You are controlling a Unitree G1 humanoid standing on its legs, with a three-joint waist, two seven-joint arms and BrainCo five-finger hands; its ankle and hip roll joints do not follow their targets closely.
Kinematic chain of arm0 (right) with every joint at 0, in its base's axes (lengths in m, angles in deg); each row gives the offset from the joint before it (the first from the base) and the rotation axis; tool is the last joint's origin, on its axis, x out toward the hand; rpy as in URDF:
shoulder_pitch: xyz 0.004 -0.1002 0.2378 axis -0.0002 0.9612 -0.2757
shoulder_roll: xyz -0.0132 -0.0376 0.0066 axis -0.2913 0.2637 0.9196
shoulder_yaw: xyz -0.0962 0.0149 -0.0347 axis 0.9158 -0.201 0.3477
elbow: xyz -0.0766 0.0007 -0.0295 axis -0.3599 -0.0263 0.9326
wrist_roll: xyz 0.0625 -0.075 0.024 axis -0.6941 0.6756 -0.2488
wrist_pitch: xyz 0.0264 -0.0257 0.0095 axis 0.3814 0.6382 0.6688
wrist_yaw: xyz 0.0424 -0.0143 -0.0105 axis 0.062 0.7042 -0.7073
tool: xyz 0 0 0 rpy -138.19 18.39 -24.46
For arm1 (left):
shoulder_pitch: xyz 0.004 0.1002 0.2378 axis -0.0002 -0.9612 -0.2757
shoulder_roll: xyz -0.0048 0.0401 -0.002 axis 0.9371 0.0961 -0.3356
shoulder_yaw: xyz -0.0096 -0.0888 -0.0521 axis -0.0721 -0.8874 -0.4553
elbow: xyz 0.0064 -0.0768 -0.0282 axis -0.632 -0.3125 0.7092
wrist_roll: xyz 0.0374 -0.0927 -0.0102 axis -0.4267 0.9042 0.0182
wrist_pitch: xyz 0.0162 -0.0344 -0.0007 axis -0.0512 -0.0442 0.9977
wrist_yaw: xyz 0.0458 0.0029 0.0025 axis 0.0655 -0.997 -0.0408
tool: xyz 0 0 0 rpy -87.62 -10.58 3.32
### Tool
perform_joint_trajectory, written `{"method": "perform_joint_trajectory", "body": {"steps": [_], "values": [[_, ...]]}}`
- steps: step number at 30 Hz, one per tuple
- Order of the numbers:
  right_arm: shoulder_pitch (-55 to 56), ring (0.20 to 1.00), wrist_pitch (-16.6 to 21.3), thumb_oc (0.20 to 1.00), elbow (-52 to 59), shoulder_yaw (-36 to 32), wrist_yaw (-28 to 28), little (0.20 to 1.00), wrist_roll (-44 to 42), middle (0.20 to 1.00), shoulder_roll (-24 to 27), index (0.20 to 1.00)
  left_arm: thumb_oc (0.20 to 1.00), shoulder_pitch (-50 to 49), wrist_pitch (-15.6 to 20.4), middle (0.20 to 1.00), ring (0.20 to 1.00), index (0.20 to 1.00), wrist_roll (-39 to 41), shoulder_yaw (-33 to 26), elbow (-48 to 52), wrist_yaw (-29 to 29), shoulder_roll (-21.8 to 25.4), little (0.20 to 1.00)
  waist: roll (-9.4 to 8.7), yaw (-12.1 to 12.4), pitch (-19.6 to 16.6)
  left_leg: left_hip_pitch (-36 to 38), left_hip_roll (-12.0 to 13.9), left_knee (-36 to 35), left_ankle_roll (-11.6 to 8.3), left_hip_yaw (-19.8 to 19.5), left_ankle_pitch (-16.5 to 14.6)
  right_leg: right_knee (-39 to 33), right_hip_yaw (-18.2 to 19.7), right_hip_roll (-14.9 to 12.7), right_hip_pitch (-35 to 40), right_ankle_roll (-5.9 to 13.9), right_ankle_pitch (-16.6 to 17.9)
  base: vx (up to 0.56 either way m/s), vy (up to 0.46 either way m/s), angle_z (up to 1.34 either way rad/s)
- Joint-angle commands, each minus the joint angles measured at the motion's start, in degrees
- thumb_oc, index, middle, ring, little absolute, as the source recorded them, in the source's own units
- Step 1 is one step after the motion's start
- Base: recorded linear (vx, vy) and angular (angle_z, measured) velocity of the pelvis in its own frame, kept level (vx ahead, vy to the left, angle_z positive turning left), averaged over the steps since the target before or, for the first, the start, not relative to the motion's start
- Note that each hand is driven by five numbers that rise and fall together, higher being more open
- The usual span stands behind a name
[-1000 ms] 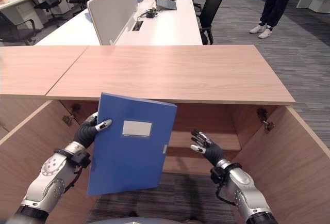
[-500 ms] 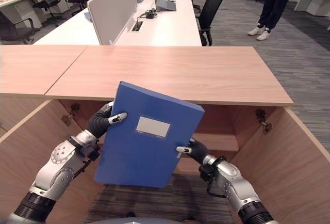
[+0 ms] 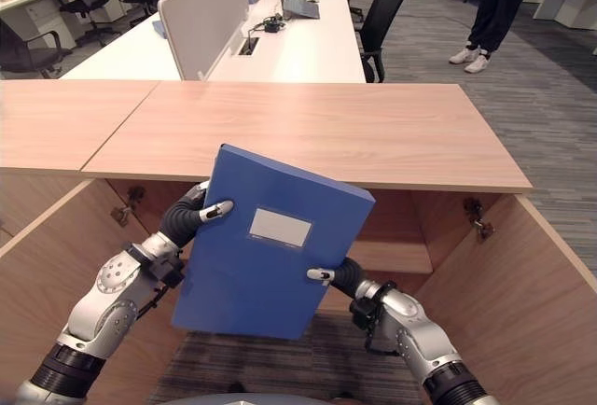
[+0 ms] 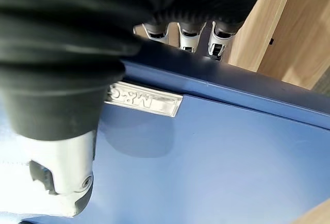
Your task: Put the empty folder in the office cabinet
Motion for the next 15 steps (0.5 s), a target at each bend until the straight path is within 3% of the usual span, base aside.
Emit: {"method": "perform_joint_trajectory", "body": {"steps": [1, 11, 12, 13, 14, 15], "values": [[-8.5, 1.0, 2.5, 1.0, 3.5, 3.7, 0.5, 1.0, -1.8, 1.0, -5.5, 1.0, 0.2, 10.1, 3.3, 0.2, 0.2, 0.2, 1.8, 3.8, 1.7, 0.0, -4.7, 0.2, -1.18, 0.5, 1.5, 4.5, -1.6, 0.8, -0.32, -2.3, -8.2, 0.5, -0.9, -0.4, 1.8, 1.61, -4.9, 0.0, 0.0, 0.0], [-10.1, 1.0, 4.2, 1.0, 2.6, 5.0, -2.9, 1.0, -3.8, 1.0, -9.0, 1.0, 0.2, 10.0, 3.5, 0.2, 0.2, 0.2, 5.8, 6.0, 0.1, -2.8, -9.1, 0.2, -1.17, 0.4, 1.6, 4.6, -1.6, 0.8, -0.16, -2.6, -8.2, 0.7, -0.8, -0.2, 1.8, 1.45, -5.0, 0.0, 0.0, 0.0], [-10.3, 0.762, 4.1, 0.762, 2.7, 5.2, -2.9, 0.762, -4.0, 0.762, -9.1, 0.762, 0.2, 9.9, 3.5, 0.2, 0.2, 0.2, 6.1, 6.2, 0.0, -3.0, -9.4, 0.2, -1.2, 0.4, 1.6, 4.6, -1.6, 0.8, -0.16, -2.6, -8.2, 0.7, -0.7, -0.2, 1.8, 1.43, -5.0, 0.0, 0.0, 0.0], [-10.3, 0.376, 4.2, 0.376, 2.8, 5.2, -3.0, 0.376, -4.0, 0.376, -9.2, 0.376, 0.2, 9.8, 3.6, 0.2, 0.2, 0.2, 6.3, 6.3, -0.2, -3.2, -9.6, 0.2, -1.21, 0.4, 1.6, 4.6, -1.6, 0.8, -0.17, -2.6, -8.2, 0.7, -0.7, -0.2, 1.9, 1.41, -5.0, 0.0, 0.0, 0.0], [-10.3, 0.2, 4.4, 0.2, 2.8, 5.2, -3.3, 0.2, -3.8, 0.2, -9.2, 0.2, 0.2, 9.8, 3.6, 0.2, 0.2, 0.2, 6.3, 6.4, -0.4, -3.4, -9.7, 0.2, -1.22, 0.4, 1.6, 4.6, -1.6, 0.8, -0.16, -2.6, -8.2, 0.6, -0.7, -0.2, 1.9, 1.39, -5.0, 0.0, 0.0, 0.0], [-10.4, 0.2, 4.6, 0.2, 2.9, 5.1, -3.4, 0.2, -3.8, 0.2, -9.3, 0.2, 0.2, 9.8, 3.7, 0.2, 0.2, 0.2, 6.1, 6.4, -0.4, -3.6, -9.9, 0.2, -1.23, 0.4, 1.6, 4.6, -1.6, 0.8, -0.16, -2.6, -8.2, 0.6, -0.7, -0.2, 1.9, 1.39, -5.0, 0.0, 0.0, 0.0]]}}
